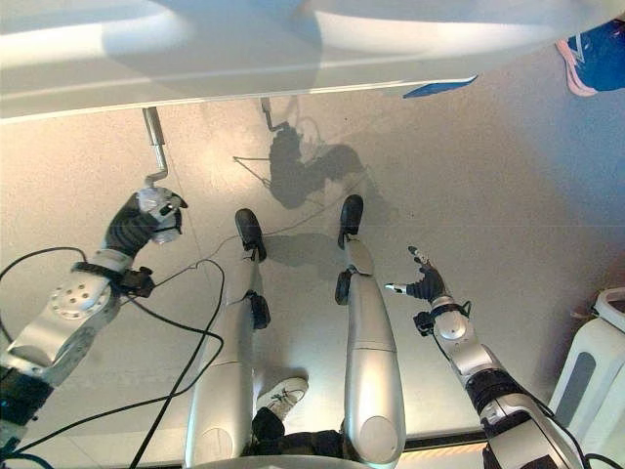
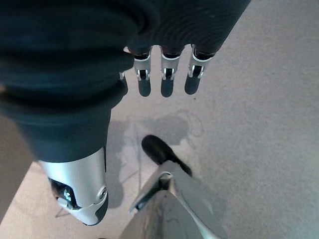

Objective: Raise the hospital bed

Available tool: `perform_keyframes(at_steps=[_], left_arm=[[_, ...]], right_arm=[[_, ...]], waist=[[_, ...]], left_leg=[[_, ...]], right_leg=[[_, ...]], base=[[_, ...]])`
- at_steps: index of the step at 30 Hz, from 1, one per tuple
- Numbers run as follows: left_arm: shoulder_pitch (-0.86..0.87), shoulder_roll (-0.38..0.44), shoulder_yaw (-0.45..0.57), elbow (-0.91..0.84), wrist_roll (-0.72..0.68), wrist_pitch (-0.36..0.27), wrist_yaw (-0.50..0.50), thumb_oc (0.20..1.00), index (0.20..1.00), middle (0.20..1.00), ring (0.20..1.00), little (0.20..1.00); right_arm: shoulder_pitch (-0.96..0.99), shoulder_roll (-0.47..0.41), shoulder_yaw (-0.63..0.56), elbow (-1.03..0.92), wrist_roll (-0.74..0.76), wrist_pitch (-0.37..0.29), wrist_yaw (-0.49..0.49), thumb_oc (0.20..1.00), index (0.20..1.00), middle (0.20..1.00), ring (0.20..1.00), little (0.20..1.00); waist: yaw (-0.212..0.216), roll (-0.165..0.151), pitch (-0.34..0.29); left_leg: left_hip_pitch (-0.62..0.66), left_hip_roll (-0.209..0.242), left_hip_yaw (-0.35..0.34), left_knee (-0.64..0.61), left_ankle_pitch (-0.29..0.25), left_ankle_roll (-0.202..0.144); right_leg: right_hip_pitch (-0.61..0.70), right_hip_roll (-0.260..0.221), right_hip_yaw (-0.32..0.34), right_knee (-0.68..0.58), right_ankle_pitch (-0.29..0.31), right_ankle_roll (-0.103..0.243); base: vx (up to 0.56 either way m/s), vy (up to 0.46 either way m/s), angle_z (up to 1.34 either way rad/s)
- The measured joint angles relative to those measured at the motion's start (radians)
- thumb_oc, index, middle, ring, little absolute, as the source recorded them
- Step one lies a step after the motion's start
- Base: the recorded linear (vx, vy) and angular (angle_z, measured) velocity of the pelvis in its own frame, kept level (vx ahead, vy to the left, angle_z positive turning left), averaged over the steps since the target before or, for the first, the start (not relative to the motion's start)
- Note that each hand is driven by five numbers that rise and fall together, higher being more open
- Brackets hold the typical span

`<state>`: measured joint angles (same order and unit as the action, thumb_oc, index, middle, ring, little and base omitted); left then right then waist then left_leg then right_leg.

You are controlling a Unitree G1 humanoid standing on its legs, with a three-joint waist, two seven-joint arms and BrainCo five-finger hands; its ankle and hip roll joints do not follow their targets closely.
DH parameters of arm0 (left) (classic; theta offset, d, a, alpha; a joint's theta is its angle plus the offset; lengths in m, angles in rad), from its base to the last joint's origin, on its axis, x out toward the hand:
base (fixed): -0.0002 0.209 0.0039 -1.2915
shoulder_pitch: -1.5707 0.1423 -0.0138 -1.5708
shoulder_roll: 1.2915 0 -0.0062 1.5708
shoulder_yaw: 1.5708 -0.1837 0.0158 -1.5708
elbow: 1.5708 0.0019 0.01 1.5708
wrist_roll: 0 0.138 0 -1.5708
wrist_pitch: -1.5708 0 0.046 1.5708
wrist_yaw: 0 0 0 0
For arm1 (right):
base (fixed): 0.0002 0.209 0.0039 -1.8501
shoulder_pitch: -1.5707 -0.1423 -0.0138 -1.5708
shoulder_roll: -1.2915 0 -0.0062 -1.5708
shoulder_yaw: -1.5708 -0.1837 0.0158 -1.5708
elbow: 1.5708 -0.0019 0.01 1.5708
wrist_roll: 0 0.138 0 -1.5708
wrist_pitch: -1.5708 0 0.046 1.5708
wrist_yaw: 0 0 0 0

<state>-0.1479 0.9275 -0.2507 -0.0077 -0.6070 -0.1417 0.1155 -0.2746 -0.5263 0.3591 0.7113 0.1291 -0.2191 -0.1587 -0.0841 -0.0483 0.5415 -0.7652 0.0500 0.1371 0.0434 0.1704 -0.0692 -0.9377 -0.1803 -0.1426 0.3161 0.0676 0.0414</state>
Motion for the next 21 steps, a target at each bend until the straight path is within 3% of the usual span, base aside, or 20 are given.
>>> perform_keyframes(at_steps=[10,14,21], left_arm=[[0.044,0.018,0.045,-0.008,0.001,0.020,-0.031,0.200,0.200,0.200,0.200,0.200],[0.040,-0.019,0.065,0.004,0.010,0.017,-0.027,0.200,0.200,0.200,0.200,0.200],[-0.039,-0.102,0.073,0.120,0.149,-0.065,0.017,0.200,0.200,0.200,0.200,0.200]], right_arm=[[0.029,0.000,-0.019,-0.006,0.000,-0.001,0.018,1.000,1.000,1.000,1.000,1.000],[0.030,0.001,-0.025,-0.008,0.000,-0.001,0.020,1.000,1.000,1.000,1.000,1.000],[0.033,-0.004,-0.025,-0.030,0.000,-0.001,0.021,1.000,1.000,1.000,1.000,1.000]], waist=[[-0.004,0.007,0.004],[-0.005,0.008,0.003],[0.027,0.015,0.000]], left_leg=[[0.005,0.013,-0.031,0.025,-0.008,-0.006],[-0.018,0.016,-0.032,0.065,-0.032,-0.001],[-0.096,0.030,-0.032,0.136,-0.058,0.003]], right_leg=[[0.062,0.003,-0.037,-0.006,-0.032,0.003],[0.061,0.003,-0.043,-0.006,-0.032,0.002],[0.051,0.015,-0.060,-0.053,-0.007,0.005]], base=[[0.03,0.138,0.13],[0.04,0.201,0.02],[0.04,0.148,0.02]])
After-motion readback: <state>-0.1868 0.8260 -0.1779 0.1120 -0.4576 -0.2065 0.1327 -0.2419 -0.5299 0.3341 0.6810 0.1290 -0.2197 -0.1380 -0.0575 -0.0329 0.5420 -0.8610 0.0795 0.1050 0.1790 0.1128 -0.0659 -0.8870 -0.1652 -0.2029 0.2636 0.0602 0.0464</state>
